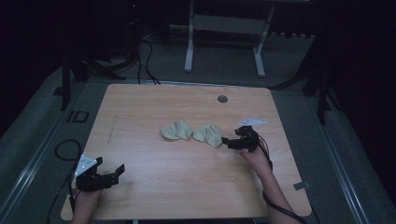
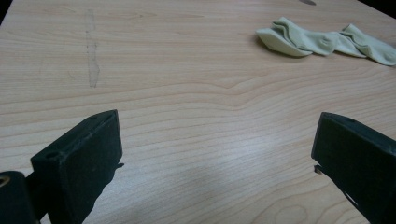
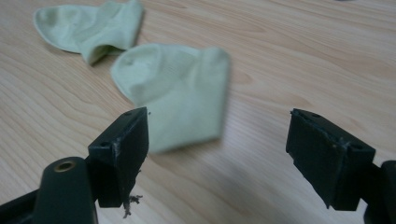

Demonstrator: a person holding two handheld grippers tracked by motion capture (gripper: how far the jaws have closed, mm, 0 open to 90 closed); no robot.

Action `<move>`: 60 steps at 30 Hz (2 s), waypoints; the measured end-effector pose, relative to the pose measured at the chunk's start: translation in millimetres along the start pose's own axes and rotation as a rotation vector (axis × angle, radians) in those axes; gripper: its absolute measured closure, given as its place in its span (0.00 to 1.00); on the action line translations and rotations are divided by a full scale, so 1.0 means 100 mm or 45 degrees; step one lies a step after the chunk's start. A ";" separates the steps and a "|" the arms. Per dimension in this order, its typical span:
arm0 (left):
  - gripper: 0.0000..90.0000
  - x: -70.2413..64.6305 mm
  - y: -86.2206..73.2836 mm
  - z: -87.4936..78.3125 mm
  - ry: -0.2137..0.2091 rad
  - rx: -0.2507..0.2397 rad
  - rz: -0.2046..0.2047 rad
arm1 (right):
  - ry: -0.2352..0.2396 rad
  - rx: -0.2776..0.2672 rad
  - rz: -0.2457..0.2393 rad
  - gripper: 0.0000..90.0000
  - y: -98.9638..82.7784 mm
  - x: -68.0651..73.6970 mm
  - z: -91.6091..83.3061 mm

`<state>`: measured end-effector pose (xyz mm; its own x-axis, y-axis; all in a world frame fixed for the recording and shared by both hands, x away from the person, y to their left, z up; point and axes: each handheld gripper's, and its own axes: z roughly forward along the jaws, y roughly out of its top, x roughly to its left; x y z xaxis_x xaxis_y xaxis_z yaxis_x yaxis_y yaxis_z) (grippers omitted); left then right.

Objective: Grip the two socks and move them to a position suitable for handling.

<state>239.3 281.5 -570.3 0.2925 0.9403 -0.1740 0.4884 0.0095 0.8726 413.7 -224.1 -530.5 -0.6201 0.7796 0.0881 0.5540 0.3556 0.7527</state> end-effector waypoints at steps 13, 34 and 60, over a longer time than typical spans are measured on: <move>0.02 0.00 -0.01 0.01 -0.019 0.008 0.010 | 0.068 0.049 -0.103 0.35 0.28 0.34 0.53; 0.02 0.02 -0.03 0.02 -0.023 0.018 -0.005 | -0.128 0.062 -0.162 0.83 0.22 0.44 0.80; 0.02 0.00 -0.01 0.01 -0.023 0.013 0.002 | -0.105 -0.052 -0.200 0.88 0.44 0.89 -0.17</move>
<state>239.3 280.8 -571.2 0.3081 0.9340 -0.1811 0.4961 0.0047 0.8683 373.2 -147.7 -477.9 -0.6489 0.7560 -0.0852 0.4295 0.4565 0.7792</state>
